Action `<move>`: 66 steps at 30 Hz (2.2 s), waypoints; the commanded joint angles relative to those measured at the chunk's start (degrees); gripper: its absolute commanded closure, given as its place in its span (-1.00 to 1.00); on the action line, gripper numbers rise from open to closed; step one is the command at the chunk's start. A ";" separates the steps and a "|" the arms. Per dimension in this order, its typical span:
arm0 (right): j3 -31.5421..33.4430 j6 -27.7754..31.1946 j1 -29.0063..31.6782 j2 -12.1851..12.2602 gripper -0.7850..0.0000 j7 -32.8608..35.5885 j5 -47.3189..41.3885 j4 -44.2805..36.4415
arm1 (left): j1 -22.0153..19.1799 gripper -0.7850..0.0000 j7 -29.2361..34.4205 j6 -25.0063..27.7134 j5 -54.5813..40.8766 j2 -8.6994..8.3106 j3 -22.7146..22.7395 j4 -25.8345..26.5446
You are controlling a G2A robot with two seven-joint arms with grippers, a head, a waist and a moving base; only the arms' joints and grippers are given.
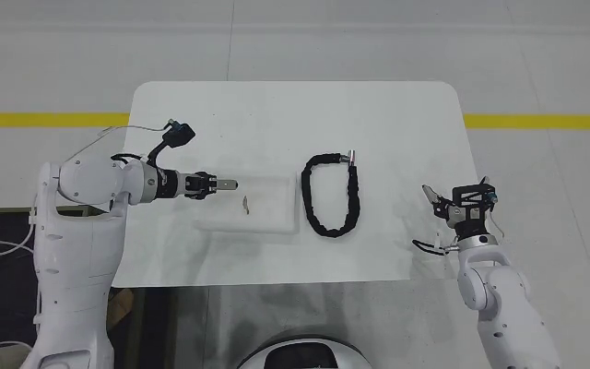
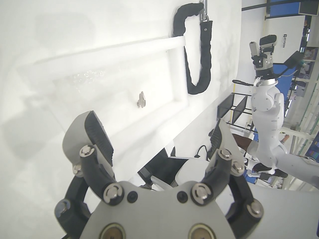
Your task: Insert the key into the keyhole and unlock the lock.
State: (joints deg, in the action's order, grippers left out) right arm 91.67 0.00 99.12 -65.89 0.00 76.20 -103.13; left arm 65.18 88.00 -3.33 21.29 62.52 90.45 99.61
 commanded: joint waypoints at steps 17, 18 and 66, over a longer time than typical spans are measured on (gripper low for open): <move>0.00 0.00 0.00 0.00 -1.00 0.00 0.00 0.00 | -23.25 0.06 0.00 -12.95 3.47 -2.94 -35.64 -16.26; 0.00 0.00 0.00 0.00 -1.00 0.00 0.00 0.00 | -23.49 0.05 0.00 -12.95 3.18 -3.25 -36.25 -16.90; 0.00 0.00 0.00 0.00 -1.00 0.00 0.00 0.00 | -29.42 1.00 -7.83 -20.84 -5.54 -16.27 -50.11 -12.43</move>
State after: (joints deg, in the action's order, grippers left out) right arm 91.67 0.00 99.12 -65.89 0.00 76.20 -103.13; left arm 36.83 80.48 -23.86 17.37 46.62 42.35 88.51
